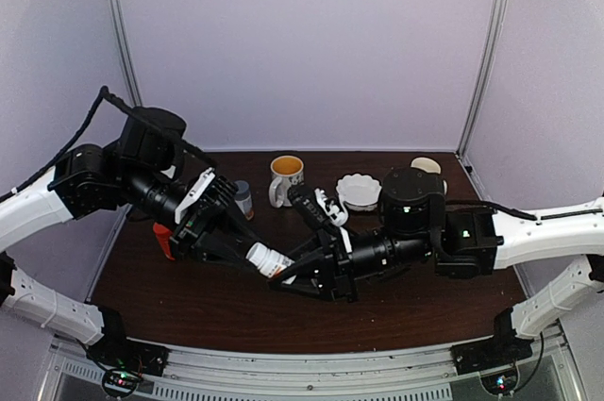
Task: Sort the pills into containers
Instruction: Unscrew the lid of the pill bottle from the pill bottle.
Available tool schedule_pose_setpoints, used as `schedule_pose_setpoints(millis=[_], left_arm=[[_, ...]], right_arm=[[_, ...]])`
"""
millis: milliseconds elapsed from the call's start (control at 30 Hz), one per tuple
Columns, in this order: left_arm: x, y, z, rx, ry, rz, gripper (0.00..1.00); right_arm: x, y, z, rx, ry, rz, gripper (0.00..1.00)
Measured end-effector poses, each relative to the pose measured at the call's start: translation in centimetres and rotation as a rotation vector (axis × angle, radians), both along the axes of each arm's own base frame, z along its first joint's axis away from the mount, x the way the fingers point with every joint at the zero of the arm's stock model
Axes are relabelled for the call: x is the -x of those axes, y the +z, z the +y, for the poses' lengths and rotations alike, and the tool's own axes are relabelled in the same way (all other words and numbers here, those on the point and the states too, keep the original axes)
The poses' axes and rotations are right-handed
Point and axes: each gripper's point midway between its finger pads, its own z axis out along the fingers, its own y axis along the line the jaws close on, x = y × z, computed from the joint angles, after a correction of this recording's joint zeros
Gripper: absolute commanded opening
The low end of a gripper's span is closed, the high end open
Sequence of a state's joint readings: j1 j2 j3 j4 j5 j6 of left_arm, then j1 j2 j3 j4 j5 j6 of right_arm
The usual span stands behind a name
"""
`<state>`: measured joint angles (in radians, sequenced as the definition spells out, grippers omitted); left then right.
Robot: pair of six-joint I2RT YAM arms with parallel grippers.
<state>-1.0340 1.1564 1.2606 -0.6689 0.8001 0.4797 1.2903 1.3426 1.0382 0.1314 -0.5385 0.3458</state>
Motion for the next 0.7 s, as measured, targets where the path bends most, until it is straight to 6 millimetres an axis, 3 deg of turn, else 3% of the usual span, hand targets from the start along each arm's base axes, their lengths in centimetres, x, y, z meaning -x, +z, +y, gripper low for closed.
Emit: schedule_pose_setpoints(millis=[100,300,700], left_arm=[[-0.1,0.3,-0.1,-0.012,0.031,0.065,0.18],[-0.8,0.7,-0.8,-0.086,0.146,0.284,0.11],[-3.8,0.1,-3.4,-0.225,0.407,0.731,0.10]], right_arm=[[-0.2,0.3,-0.1,0.017,-0.039,-0.047,0.01],[-1.1,0.4,-0.6,0.067,-0.182,-0.180,0.01],[-4.4,-0.3,-3.5,0.213,-0.561,-0.489,0.00]])
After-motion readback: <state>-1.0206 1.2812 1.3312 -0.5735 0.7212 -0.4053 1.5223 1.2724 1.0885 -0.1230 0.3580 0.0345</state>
